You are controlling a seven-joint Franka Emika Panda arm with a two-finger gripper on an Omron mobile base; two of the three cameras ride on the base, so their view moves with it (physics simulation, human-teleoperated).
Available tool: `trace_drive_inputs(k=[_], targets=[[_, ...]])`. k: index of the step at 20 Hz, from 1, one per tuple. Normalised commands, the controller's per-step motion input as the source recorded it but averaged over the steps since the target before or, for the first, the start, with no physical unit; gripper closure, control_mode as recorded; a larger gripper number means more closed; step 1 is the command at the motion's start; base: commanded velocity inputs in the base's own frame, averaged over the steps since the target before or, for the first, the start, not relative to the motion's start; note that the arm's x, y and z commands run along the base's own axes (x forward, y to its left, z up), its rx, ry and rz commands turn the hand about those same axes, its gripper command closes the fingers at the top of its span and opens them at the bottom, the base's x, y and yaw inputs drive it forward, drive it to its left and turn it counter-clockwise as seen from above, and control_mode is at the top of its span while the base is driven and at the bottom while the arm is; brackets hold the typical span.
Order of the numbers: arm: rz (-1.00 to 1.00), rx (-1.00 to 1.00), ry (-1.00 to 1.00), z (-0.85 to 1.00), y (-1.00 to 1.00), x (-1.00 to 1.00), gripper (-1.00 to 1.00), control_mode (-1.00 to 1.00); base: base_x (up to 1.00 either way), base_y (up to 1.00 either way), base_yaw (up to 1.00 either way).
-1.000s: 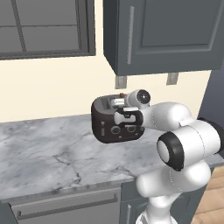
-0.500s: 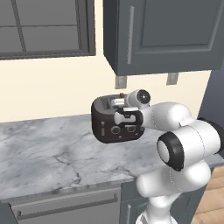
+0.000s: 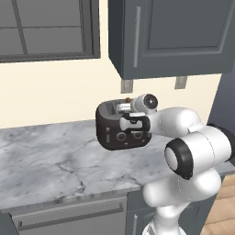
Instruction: Start the toaster. Once the lever pops up, take the bread to the plate on the dining counter.
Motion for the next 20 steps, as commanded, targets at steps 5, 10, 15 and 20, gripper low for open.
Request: trace_drive_inputs(k=[5,10,15,20], targets=[[0.0,0.0,0.0,0.0,0.0,0.0,1.0,-1.0,0.0,0.0,0.0],[0.0,0.0,0.0,0.0,0.0,0.0,1.0,-1.0,0.0,0.0,0.0],[0.01,0.0,0.0,0.02,0.0,0.0,1.0,-1.0,0.0,0.0,0.0],[0.02,0.0,0.0,0.25,0.0,-0.02,1.0,-1.0,0.0,0.0,0.0]])
